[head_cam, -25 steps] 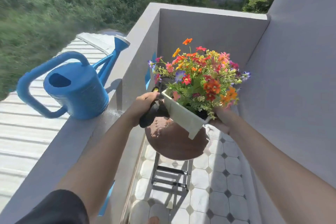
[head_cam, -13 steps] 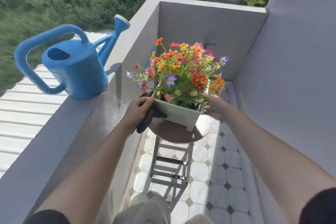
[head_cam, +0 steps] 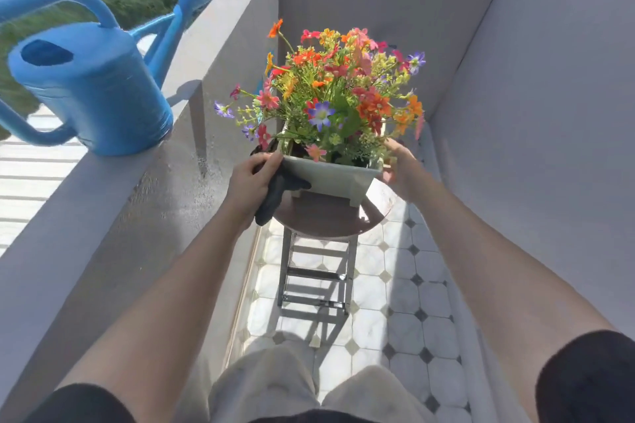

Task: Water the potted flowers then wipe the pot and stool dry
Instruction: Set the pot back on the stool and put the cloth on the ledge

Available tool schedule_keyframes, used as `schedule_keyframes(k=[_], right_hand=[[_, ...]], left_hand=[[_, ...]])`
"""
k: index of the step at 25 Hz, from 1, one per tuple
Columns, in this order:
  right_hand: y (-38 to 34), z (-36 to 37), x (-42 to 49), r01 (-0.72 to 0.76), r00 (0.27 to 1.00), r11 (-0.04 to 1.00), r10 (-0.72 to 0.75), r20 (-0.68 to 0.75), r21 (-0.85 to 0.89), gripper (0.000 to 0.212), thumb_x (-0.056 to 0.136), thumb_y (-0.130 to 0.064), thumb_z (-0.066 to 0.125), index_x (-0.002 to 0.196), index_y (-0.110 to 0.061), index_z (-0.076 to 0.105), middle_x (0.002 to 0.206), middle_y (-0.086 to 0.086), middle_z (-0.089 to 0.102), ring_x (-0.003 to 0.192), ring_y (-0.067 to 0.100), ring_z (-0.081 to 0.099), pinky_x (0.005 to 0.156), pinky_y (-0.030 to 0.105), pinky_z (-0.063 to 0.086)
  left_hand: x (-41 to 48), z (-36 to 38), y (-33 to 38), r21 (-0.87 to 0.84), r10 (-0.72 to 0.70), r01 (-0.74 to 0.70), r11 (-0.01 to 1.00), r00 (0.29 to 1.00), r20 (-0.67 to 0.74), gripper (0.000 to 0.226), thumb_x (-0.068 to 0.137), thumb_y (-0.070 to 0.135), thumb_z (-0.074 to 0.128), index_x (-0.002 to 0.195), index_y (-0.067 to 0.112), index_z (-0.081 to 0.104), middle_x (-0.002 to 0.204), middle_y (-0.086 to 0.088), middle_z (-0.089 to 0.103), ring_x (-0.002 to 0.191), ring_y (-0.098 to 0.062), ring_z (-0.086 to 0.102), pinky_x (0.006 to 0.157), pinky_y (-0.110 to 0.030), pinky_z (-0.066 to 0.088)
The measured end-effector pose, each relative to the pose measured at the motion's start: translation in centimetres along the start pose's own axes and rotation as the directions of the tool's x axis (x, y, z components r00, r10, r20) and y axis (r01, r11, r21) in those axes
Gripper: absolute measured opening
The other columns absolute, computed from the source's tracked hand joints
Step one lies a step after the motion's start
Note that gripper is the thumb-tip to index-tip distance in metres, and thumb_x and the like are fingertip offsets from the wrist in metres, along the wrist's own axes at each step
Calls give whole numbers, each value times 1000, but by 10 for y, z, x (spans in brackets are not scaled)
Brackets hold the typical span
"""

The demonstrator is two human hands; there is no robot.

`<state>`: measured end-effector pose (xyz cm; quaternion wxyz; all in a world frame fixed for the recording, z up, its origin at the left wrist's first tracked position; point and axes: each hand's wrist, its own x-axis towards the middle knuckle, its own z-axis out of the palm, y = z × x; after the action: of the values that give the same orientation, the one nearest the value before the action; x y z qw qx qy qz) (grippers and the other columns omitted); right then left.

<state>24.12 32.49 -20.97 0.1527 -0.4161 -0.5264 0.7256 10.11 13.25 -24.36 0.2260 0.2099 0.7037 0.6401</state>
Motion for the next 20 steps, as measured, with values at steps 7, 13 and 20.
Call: schedule_keyframes(k=[7, 13, 20], right_hand=[[76, 14, -10, 340, 931, 877, -366, -13, -341, 62, 82, -62, 36, 109, -8, 51, 87, -4, 51, 81, 10, 48, 79, 30, 40], [68, 10, -9, 338, 911, 750, -411, -1, -568, 72, 89, -58, 24, 121, 3, 44, 91, 13, 52, 86, 21, 49, 75, 33, 38], [69, 20, -24, 233, 940, 782, -333, -72, -578, 82, 87, -63, 25, 141, -1, 26, 128, 28, 52, 107, 29, 55, 93, 39, 43]], left_hand=[[0, -1, 4, 18, -14, 14, 1000, 1000, -11, 24, 89, 35, 60, 69, 25, 69, 71, 2, 61, 72, -10, 57, 69, -27, 46], [-6, 7, 2, 35, 9, -8, 999, 1000, -18, 26, 89, 37, 59, 66, 27, 68, 68, 1, 58, 69, -10, 54, 67, -30, 43], [-19, 0, 11, -77, -70, 68, 995, 997, -26, 5, 87, 23, 64, 87, 26, 68, 90, -1, 62, 83, -15, 60, 73, -30, 53]])
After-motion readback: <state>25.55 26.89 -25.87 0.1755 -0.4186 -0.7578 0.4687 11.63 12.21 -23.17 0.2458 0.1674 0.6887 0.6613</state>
